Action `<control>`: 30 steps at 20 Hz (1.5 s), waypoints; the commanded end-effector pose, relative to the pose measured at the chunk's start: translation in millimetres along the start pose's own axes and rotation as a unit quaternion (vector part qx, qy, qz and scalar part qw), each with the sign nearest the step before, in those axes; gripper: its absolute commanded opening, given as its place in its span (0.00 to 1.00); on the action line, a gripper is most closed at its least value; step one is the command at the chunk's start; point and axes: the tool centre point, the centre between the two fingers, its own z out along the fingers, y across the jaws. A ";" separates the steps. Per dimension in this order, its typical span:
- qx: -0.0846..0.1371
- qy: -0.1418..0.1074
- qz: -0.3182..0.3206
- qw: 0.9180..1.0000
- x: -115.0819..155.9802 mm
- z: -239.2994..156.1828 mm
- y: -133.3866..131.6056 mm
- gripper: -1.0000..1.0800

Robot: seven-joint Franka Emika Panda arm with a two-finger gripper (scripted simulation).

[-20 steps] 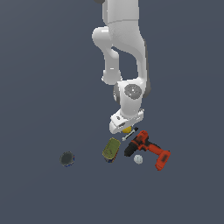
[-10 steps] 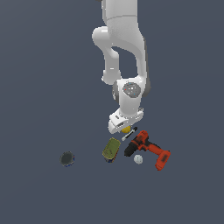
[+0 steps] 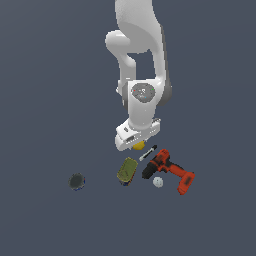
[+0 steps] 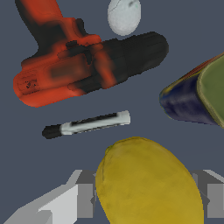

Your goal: Pick up a designated object from a clutter of objects.

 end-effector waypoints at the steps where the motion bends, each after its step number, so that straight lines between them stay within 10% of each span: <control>1: 0.000 0.001 0.000 1.000 1.6 -21.8 14.0 0.00; 30: 0.000 0.000 0.000 1.000 25.5 -256.2 172.6 0.00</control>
